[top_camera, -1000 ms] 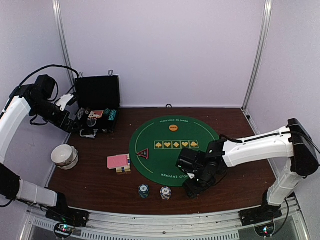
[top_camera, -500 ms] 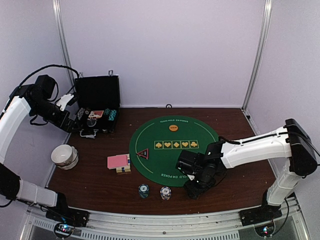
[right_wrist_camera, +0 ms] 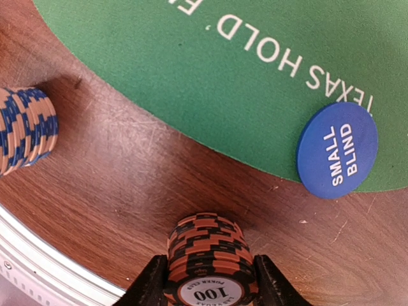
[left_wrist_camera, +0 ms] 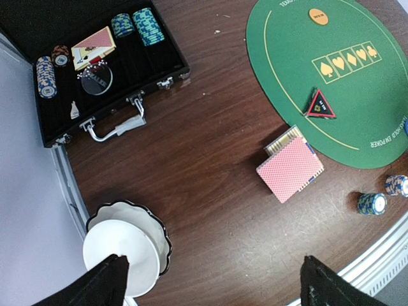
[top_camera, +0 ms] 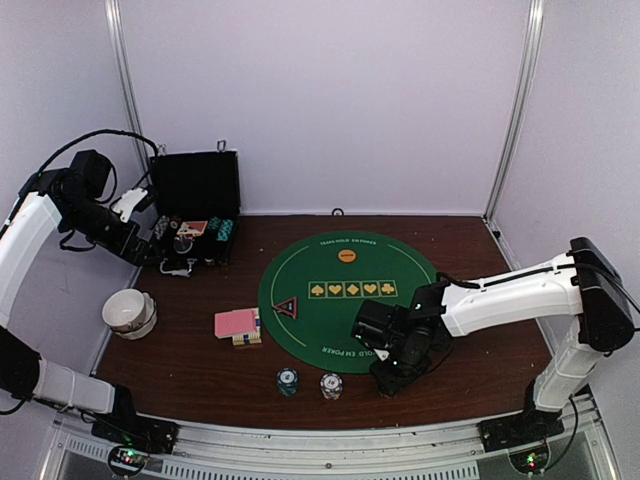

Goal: Distribute texas hold em gaming equipment

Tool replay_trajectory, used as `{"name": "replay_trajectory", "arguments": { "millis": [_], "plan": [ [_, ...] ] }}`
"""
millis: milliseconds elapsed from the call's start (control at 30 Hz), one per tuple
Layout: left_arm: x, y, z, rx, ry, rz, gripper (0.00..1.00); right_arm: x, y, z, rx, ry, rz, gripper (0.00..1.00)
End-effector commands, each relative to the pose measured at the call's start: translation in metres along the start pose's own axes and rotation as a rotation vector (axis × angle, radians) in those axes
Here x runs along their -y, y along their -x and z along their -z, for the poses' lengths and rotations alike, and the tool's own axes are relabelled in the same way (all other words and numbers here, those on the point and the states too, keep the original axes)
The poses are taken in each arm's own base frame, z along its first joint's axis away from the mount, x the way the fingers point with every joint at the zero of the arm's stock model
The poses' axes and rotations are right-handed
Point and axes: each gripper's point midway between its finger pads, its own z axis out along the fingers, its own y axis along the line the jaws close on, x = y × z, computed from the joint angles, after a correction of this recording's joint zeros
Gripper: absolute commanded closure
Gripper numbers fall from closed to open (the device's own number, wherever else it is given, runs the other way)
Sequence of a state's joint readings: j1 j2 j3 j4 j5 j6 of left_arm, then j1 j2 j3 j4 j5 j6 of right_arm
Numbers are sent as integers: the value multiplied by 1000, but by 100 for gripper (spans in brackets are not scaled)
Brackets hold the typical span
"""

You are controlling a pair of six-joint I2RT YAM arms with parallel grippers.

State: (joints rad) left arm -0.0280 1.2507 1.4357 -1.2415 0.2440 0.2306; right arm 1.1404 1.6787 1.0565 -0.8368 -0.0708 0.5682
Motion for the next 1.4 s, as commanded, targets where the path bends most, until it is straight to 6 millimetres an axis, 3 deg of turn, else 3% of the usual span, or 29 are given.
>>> {"name": "replay_trajectory", "arguments": {
  "millis": [0,300,500,633,867,1100,1367],
  "plan": [
    [3,7,11,41,2,-10,2,0,7,8,25,-11,7,61],
    [3,6,11,39,3,-12,2,-2,13,21,39,-6,12,79],
    [3,5,12,40,5,-17,2,5,33,55,94,-10,-1,83],
    [3,6,12,41,5,-16,2,29,65,81,152,-14,-57,85],
    [3,6,11,37,-1,-8,2,95,165,108,289,-55,-194,90],
    [3,3,8,27,-4,-7,3,161,248,77,325,-126,-304,91],
    [3,4,8,28,-2,-10,2,189,300,18,311,-146,-335,92]
  ]
}}
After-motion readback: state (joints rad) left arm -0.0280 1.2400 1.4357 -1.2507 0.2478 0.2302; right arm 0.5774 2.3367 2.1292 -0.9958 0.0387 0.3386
